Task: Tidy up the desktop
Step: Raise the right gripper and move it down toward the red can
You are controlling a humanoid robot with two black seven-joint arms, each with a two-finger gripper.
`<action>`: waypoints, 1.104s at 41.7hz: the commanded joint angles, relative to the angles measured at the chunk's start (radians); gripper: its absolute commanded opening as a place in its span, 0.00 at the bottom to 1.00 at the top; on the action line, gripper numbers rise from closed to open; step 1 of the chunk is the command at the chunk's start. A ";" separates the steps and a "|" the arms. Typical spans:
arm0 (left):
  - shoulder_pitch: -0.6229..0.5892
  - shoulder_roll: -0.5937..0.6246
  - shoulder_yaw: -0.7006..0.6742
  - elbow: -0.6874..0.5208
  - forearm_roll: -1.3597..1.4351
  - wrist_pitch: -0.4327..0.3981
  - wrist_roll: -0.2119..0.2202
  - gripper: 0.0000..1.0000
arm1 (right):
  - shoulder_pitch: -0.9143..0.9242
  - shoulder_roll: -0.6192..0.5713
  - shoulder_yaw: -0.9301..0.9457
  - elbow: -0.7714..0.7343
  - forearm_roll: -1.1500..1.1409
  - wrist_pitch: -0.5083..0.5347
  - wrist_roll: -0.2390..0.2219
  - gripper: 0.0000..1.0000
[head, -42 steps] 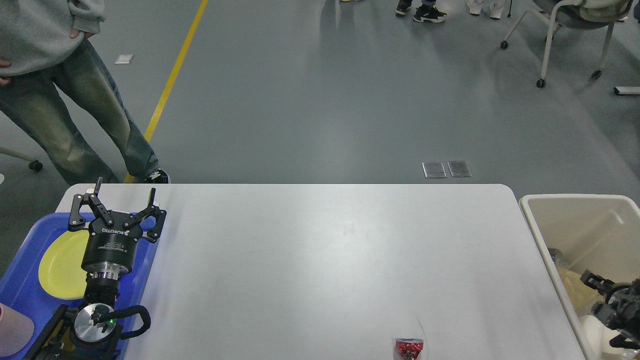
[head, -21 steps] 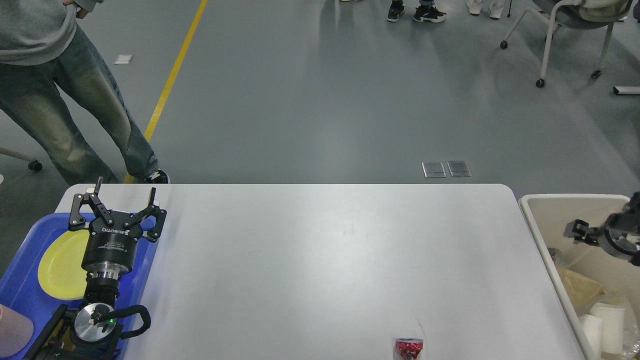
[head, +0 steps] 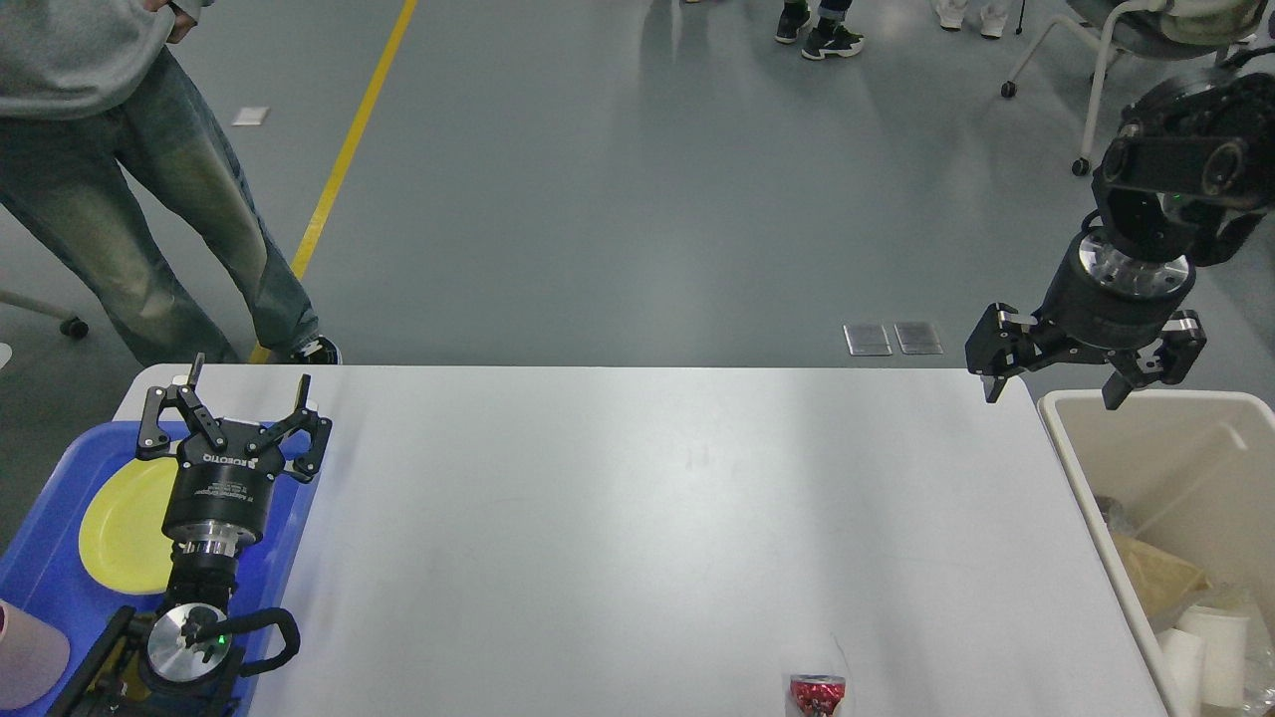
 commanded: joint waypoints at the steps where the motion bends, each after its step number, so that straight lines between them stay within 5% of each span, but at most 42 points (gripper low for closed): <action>1: 0.000 0.000 0.000 0.000 0.000 0.000 -0.002 0.96 | 0.193 -0.001 0.011 0.187 0.008 -0.006 0.000 1.00; 10: 0.000 0.000 0.000 0.000 0.000 0.000 -0.002 0.96 | 0.327 0.013 0.034 0.383 0.008 -0.056 0.000 0.98; 24: 0.000 0.000 0.000 0.000 0.000 0.000 0.000 0.96 | 0.295 0.014 0.041 0.393 0.008 -0.105 0.002 0.98; 32: 0.000 0.000 0.000 0.000 0.000 0.000 0.000 0.96 | 0.197 0.025 0.074 0.399 0.006 -0.133 0.002 0.98; 46: -0.002 0.000 -0.002 0.000 0.000 0.000 0.000 0.96 | -0.078 0.034 0.213 0.478 0.006 -0.386 0.002 0.94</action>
